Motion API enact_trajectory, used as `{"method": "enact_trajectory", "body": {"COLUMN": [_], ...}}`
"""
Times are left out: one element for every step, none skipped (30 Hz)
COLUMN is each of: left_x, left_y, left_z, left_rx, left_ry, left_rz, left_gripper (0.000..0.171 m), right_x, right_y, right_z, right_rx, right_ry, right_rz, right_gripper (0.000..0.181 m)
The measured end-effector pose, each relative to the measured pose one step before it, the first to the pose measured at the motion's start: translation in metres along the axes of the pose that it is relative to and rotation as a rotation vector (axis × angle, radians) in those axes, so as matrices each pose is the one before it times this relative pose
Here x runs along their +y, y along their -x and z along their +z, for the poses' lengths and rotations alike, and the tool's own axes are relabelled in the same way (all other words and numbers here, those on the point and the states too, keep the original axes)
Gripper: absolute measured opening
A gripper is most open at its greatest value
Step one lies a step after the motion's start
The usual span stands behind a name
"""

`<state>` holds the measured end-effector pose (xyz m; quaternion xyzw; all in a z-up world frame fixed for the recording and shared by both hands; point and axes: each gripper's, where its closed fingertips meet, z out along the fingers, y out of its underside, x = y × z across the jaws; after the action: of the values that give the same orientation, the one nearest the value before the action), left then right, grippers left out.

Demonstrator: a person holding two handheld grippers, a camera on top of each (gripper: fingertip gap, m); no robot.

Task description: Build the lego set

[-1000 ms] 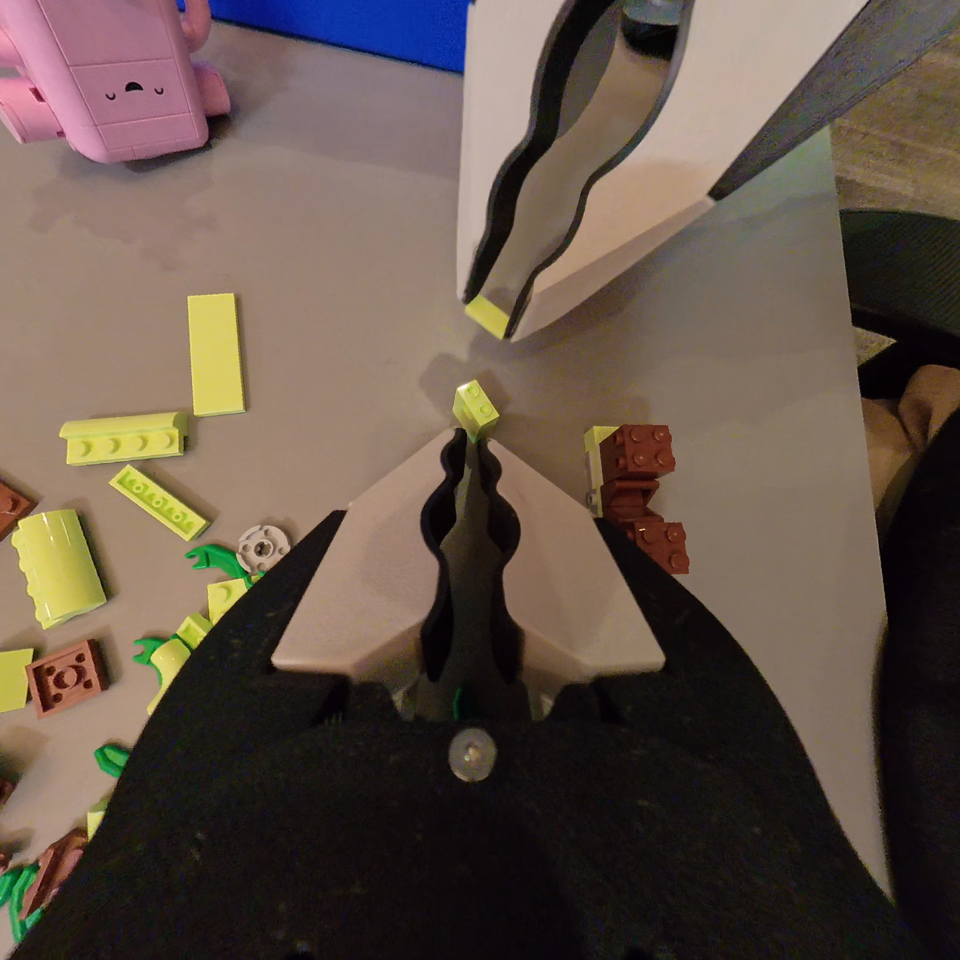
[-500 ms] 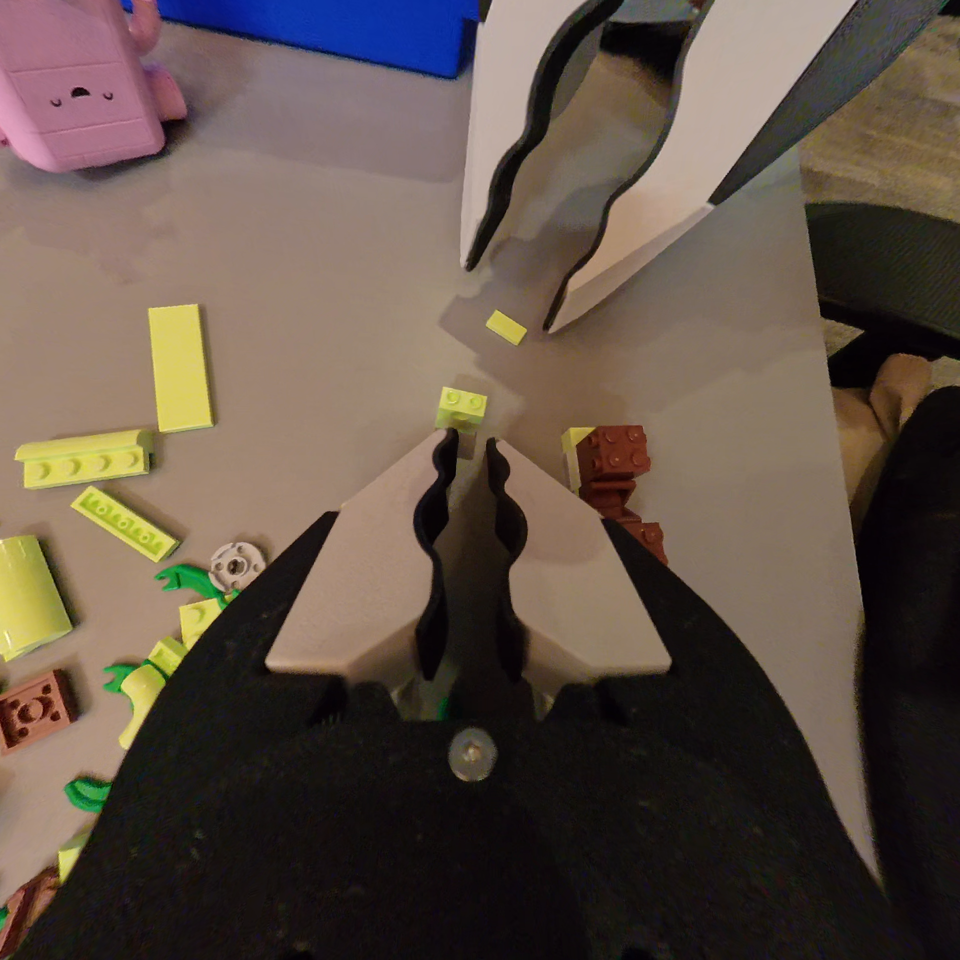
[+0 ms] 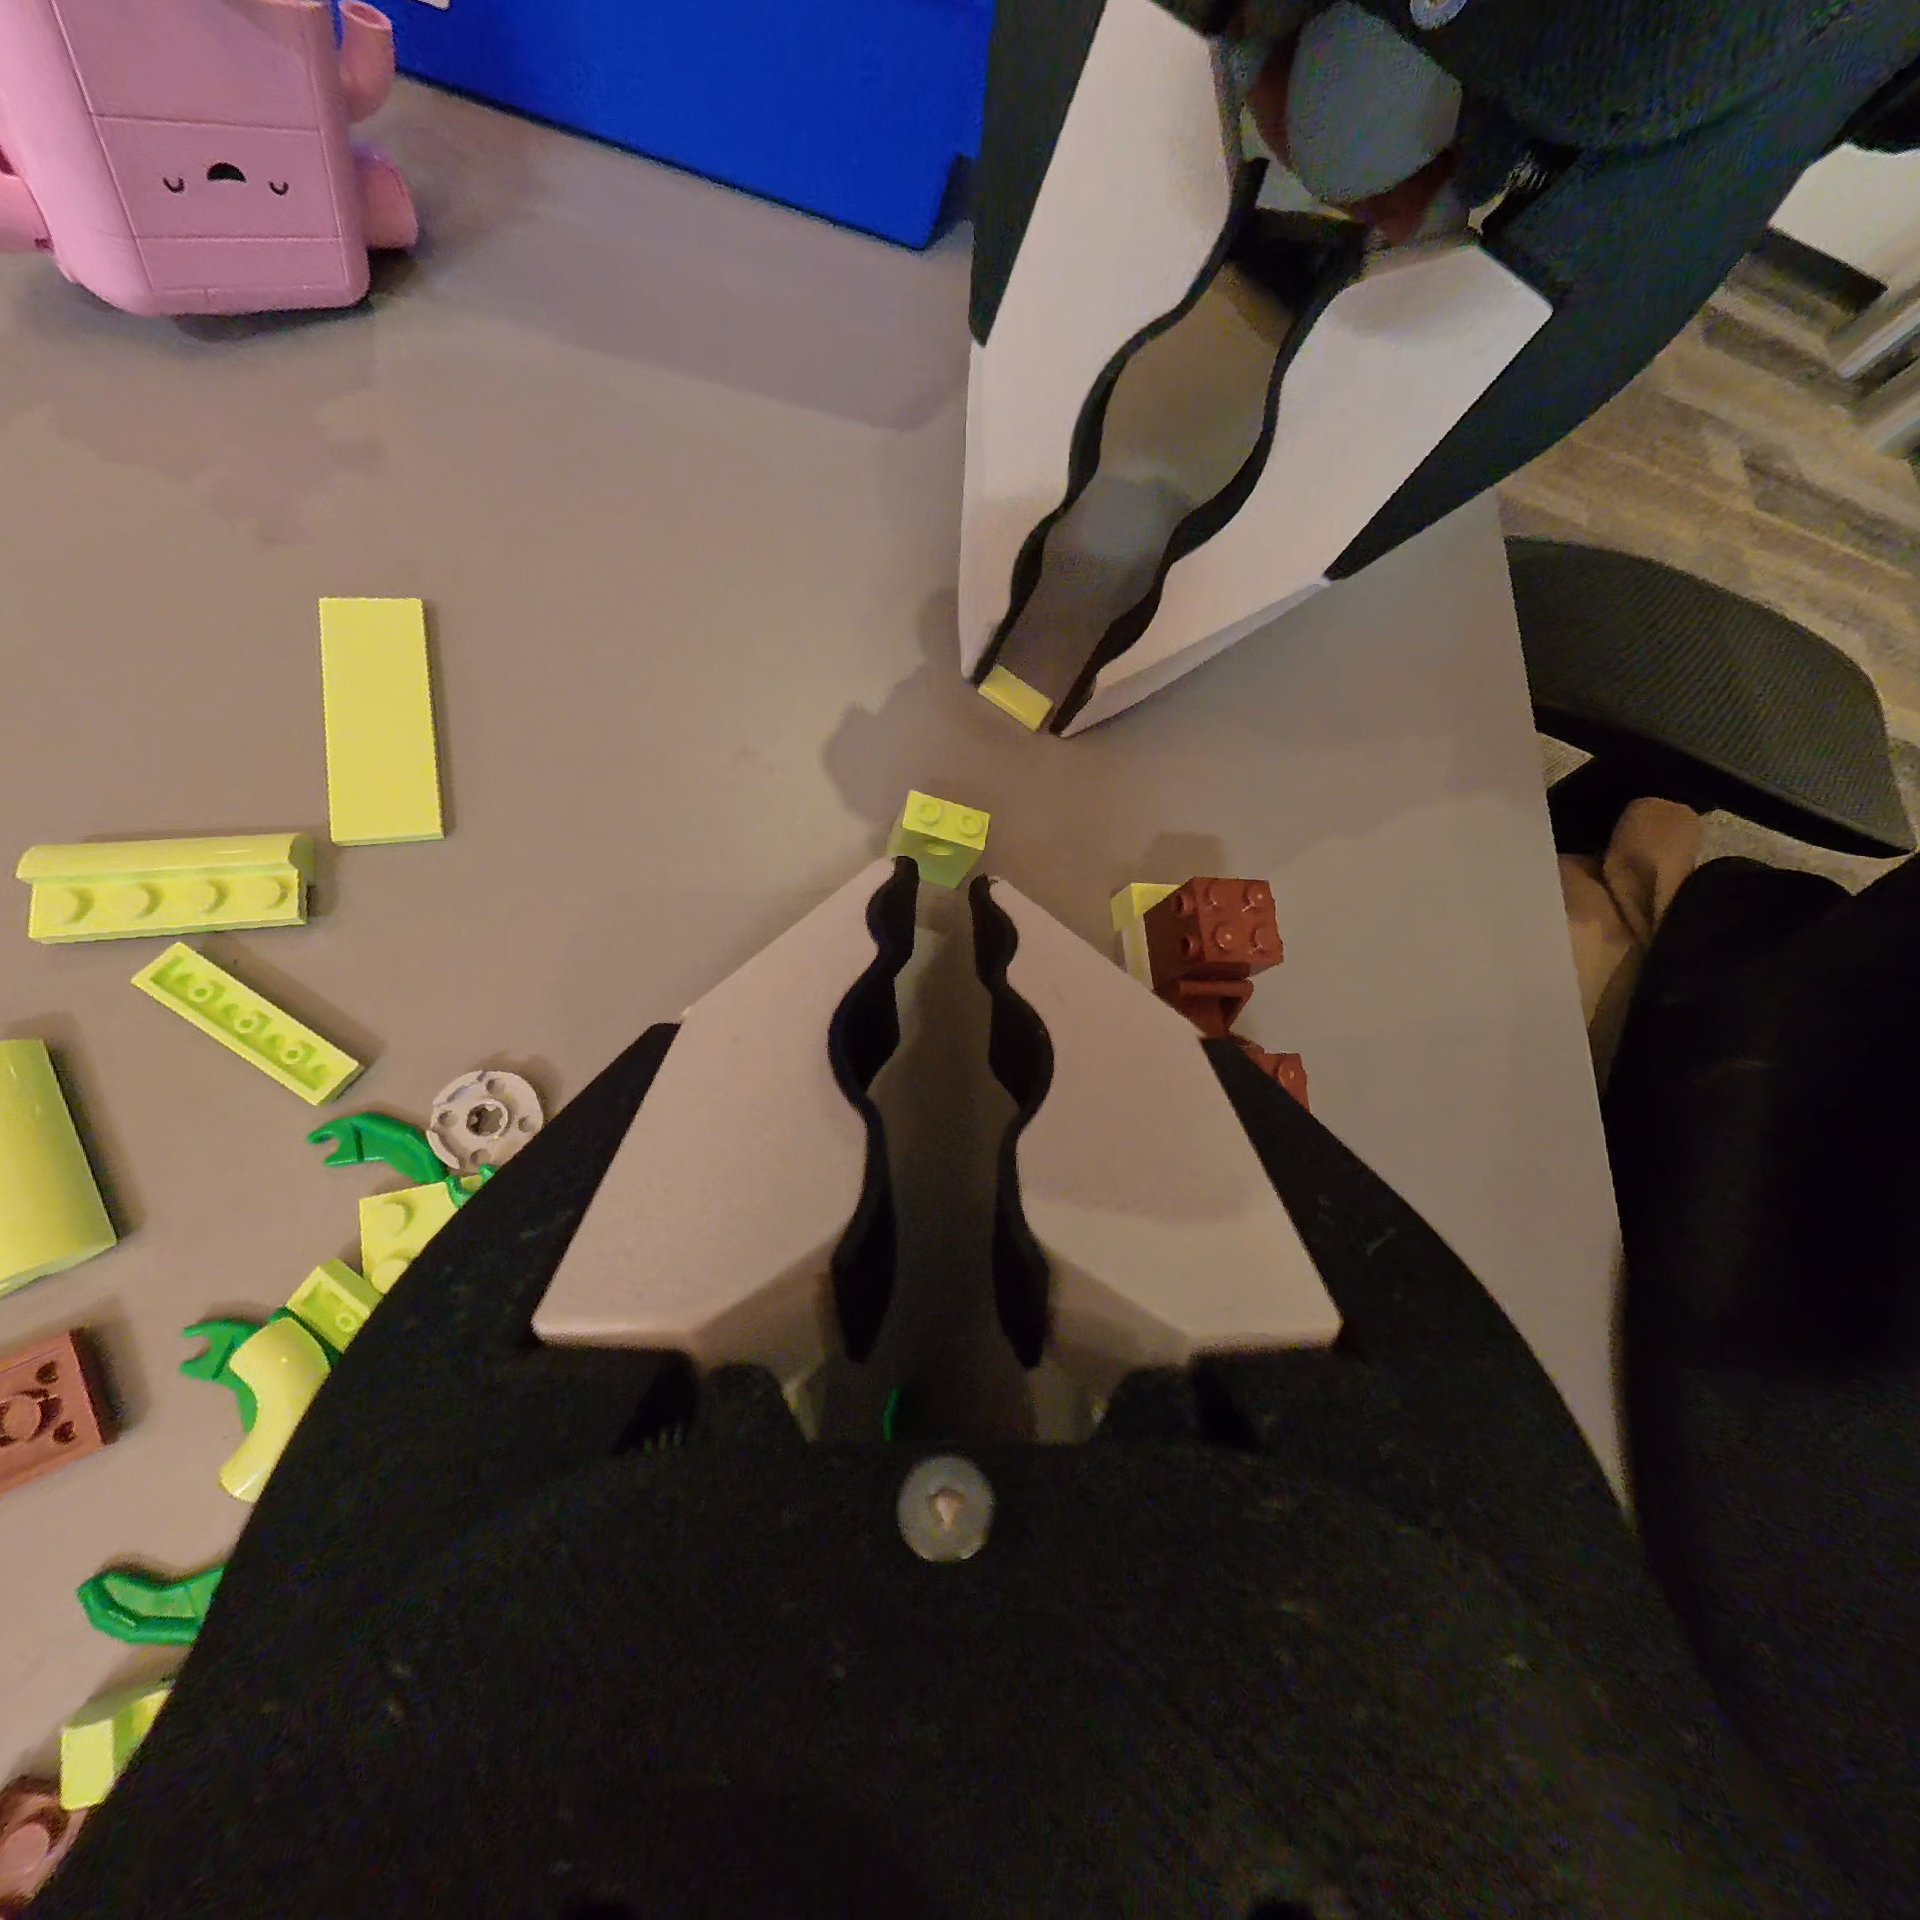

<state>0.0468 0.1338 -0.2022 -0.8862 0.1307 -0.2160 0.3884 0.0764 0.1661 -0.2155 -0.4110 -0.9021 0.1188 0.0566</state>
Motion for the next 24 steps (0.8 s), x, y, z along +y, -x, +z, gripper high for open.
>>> {"method": "enact_trajectory", "body": {"left_x": [0.00061,0.00066,0.00064,0.00061,0.00072,0.00059,0.00057,0.00058,0.00038,0.00033,0.00036,0.00006,-0.00004,-0.00010,-0.00010,-0.00015,0.00004,-0.00011,-0.00002,0.00021,0.00002,-0.00003,-0.00004,0.00006], "left_y": [-0.00011,-0.00009,-0.00009,0.00002,0.00007,0.00015,0.00010,0.00000,0.00012,-0.00003,0.00003,0.00017,0.00030,0.00081,0.00106,0.00211,0.00393,0.00444,0.00300,0.00044,0.00011,0.00009,-0.00005,0.00000], "left_z": [0.00052,0.00066,0.00053,0.00058,0.00057,0.00056,0.00053,0.00045,0.00035,0.00042,0.00016,0.00009,-0.00005,-0.00024,-0.00010,-0.00022,-0.00018,-0.00026,-0.00009,0.00019,0.00002,-0.00002,0.00005,-0.00003], "left_rx": [-0.0031,-0.0034,-0.0038,-0.0051,-0.0047,-0.0060,-0.0059,-0.0050,-0.0044,-0.0023,-0.0009,-0.0004,0.0005,-0.0007,-0.0012,-0.0065,-0.0216,-0.0289,-0.0223,-0.0061,-0.0011,0.0004,0.0024,0.0039], "left_ry": [0.00530,0.00571,0.00569,0.00558,0.00588,0.00562,0.00509,0.00467,0.00406,0.00347,0.00233,0.00081,-0.00038,-0.00136,-0.00161,-0.00126,-0.00067,-0.00159,-0.00027,0.00131,0.00023,0.00016,0.00000,-0.00003], "left_rz": [0.0046,0.0046,0.0049,0.0051,0.0051,0.0053,0.0054,0.0051,0.0041,0.0027,0.0013,-0.0012,-0.0038,-0.0066,-0.0095,-0.0126,-0.0141,-0.0093,-0.0042,0.0018,0.0007,-0.0010,-0.0025,-0.0042], "left_gripper": [0.008,0.008,0.008,0.008,0.008,0.008,0.008,0.008,0.008,0.009,0.009,0.009,0.009,0.008,0.009,0.007,0.005,0.003,0.001,0.000,0.000,0.000,0.000,0.000], "right_x": [-0.00041,-0.00028,-0.00014,-0.00029,-0.00169,-0.00345,-0.00518,-0.00680,-0.00759,-0.00705,-0.00600,-0.00459,-0.00361,-0.00268,-0.00145,-0.00033,-0.00039,-0.00076,-0.00090,0.00018,0.00100,0.00124,0.00084,0.00050], "right_y": [0.00088,0.00008,-0.00044,-0.00079,-0.00139,-0.00149,-0.00157,-0.00144,-0.00187,-0.00238,-0.00135,0.00015,0.00105,0.00121,0.00023,0.00046,0.00170,0.00214,0.00133,-0.00010,0.00003,-0.00057,-0.00111,-0.00041], "right_z": [0.00030,0.00011,0.00010,-0.00029,-0.00118,-0.00256,-0.00367,-0.00458,-0.00475,-0.00405,-0.00260,-0.00068,0.00075,0.00176,0.00245,0.00251,0.00223,0.00175,0.00133,0.00116,0.00128,0.00123,0.00094,0.00064], "right_rx": [-0.0047,-0.0003,0.0043,0.0111,0.0178,0.0190,0.0161,0.0107,0.0096,0.0076,-0.0041,-0.0172,-0.0217,-0.0186,-0.0092,-0.0100,-0.0172,-0.0198,-0.0177,-0.0131,-0.0170,-0.0113,-0.0025,-0.0029], "right_ry": [0.0005,0.0022,0.0044,0.0041,-0.0031,-0.0119,-0.0180,-0.0237,-0.0262,-0.0212,-0.0118,-0.0040,-0.0001,0.0011,0.0050,0.0103,0.0057,-0.0006,-0.0043,0.0008,0.0072,0.0085,0.0071,0.0060], "right_rz": [0.0005,0.0009,-0.0006,-0.0071,-0.0131,-0.0146,-0.0140,-0.0159,-0.0180,-0.0164,-0.0125,-0.0083,-0.0097,-0.0177,-0.0223,-0.0264,-0.0312,-0.0303,-0.0217,-0.0078,0.0007,0.0027,0.0006,-0.0023], "right_gripper": [0.014,0.014,0.014,0.013,0.014,0.013,0.013,0.013,0.013,0.013,0.013,0.013,0.013,0.013,0.013,0.013,0.013,0.013,0.013,0.013,0.013,0.013,0.013,0.013]}}
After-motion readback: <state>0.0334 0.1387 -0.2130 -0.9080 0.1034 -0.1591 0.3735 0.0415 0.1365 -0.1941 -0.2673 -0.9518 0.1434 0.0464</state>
